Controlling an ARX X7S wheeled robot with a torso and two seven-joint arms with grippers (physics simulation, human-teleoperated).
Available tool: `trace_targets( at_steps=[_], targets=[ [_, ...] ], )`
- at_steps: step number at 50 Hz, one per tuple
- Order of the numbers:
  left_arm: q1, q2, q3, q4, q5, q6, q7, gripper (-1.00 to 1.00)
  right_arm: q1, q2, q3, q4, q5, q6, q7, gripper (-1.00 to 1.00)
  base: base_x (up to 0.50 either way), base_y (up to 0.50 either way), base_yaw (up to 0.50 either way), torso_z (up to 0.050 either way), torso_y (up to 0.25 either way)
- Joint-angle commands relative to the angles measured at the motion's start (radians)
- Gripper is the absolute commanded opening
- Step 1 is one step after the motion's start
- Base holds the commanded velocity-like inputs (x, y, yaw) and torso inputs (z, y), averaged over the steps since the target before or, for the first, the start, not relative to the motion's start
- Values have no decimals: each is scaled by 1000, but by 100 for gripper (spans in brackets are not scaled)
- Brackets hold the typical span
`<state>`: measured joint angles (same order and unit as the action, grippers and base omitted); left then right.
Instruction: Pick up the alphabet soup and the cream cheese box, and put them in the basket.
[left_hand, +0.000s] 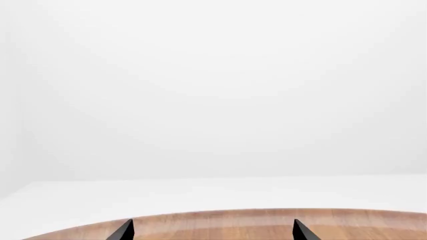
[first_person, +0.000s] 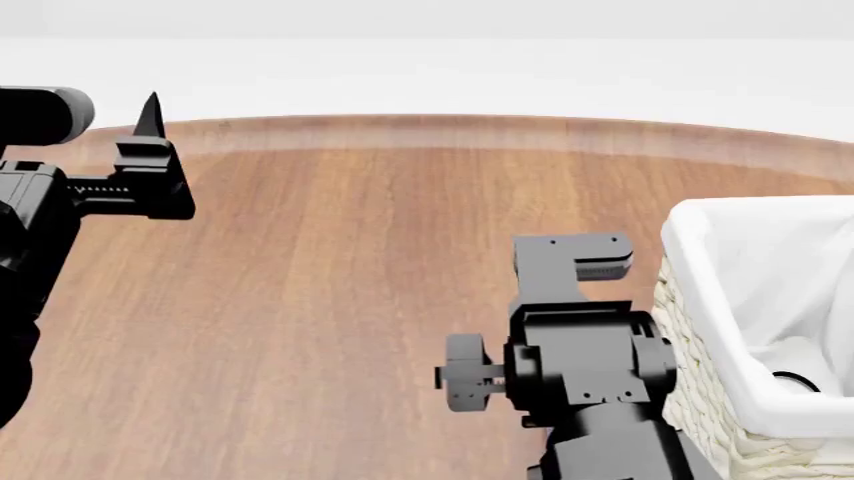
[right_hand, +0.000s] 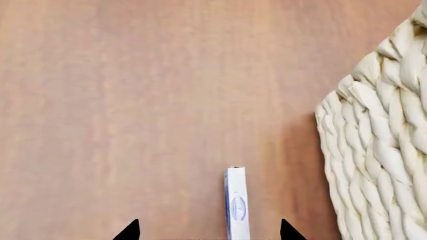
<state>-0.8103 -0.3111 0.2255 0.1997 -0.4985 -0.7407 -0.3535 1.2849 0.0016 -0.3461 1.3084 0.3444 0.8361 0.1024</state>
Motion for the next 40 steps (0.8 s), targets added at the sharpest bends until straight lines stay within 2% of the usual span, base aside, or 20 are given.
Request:
trace_targets(
  at_steps=[1,14,35,40],
  targets=[
    [2,0,4,-9,-1,7,0,100,-7,2,120,0,-128,6,-3,100,0,0,0,0,0],
    [-2,4,4,-17,-8,1,-7,100,-20,3,233,0,-249,7,-17,100,0,0,0,0,0],
    [19,-12,22,-6,2,46,13,100,-41,1,261,0,-290,-10,-51,100,0,0,0,0,0],
    [24,-15,32,-5,7,58,19,100,-43,2,263,0,-293,-15,-51,100,0,0,0,0,-228]
  ],
)
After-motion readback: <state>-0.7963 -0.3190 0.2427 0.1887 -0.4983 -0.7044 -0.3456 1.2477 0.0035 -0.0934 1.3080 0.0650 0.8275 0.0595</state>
